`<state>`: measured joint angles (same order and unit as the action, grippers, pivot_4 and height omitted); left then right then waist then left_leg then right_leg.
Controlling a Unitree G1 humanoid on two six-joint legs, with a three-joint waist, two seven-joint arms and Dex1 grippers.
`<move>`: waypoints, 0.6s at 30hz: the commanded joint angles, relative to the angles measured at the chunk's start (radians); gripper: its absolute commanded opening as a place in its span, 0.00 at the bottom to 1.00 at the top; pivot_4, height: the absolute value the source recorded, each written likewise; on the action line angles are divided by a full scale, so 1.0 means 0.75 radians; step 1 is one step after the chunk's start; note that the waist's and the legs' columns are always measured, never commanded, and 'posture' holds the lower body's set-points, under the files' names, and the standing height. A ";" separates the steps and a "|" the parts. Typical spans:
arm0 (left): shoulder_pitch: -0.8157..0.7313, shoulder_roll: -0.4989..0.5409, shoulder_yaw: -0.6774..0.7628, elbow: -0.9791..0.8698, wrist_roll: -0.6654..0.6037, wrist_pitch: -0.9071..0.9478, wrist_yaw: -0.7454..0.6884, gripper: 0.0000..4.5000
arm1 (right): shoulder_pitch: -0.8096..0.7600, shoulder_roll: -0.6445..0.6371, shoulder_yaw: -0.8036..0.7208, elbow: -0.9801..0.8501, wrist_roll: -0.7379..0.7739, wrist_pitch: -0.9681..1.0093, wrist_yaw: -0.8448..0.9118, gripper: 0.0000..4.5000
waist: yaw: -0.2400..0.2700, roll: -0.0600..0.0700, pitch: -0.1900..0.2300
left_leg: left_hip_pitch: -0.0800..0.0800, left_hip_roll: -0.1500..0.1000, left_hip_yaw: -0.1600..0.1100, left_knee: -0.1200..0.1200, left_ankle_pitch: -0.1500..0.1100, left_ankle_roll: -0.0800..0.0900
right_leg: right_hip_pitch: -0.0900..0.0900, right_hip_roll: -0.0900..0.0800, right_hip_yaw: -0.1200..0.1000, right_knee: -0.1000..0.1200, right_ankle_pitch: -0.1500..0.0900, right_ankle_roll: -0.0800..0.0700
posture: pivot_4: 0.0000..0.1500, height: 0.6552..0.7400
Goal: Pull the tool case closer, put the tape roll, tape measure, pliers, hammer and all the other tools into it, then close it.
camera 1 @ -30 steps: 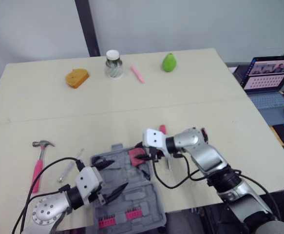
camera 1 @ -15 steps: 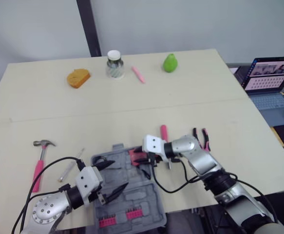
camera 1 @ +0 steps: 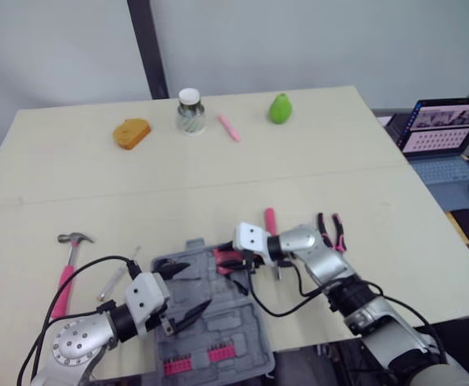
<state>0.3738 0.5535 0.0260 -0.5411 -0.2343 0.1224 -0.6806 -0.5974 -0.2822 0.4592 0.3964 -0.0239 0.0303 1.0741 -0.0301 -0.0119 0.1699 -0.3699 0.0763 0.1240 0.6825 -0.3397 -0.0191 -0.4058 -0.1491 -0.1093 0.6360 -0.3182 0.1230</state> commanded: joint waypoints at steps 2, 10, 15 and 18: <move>0.005 0.010 0.021 -0.038 -0.025 -0.001 -0.007 1.00 | 0.069 -0.011 -0.016 0.014 0.039 0.050 0.049 0.40 | 0.002 0.000 0.000 | 0.000 0.000 0.000 0.000 0.000 0.000 | 0.000 0.000 0.000 0.000 0.000 0.000 | 1.00 1.00; -0.069 0.015 0.156 -0.005 -0.155 0.120 0.018 1.00 | 0.137 -0.185 -0.306 -0.472 0.354 0.416 0.094 0.40 | 0.008 0.004 0.004 | -0.004 0.000 -0.001 0.000 -0.001 0.001 | -0.003 0.000 0.000 0.000 0.000 0.000 | 1.00 1.00; -0.108 0.077 0.326 0.089 -0.213 0.200 0.008 1.00 | 0.247 -0.321 -0.557 -0.651 0.481 0.510 -0.002 0.59 | 0.007 0.004 0.004 | -0.005 0.000 -0.001 0.000 -0.001 0.001 | -0.003 0.000 -0.002 -0.002 0.000 0.000 | 1.00 1.00; -0.094 0.152 0.518 0.227 -0.223 0.214 -0.012 1.00 | 0.381 -0.518 -0.713 -0.679 0.528 0.582 0.054 0.90 | 0.006 0.004 0.004 | -0.005 0.000 0.000 -0.002 -0.002 0.000 | -0.004 0.001 -0.003 -0.004 0.000 0.000 | 1.00 1.00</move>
<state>0.2895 0.6445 0.3176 -0.4108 -0.3890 0.2846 -0.6823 -0.3354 -0.6211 0.0035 -0.0811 0.3385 0.4405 1.0925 -0.0259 -0.0089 0.1730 -0.3744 0.0767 0.1240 0.6806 -0.3411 -0.0190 -0.4086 -0.1482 -0.1117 0.6311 -0.3182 0.1229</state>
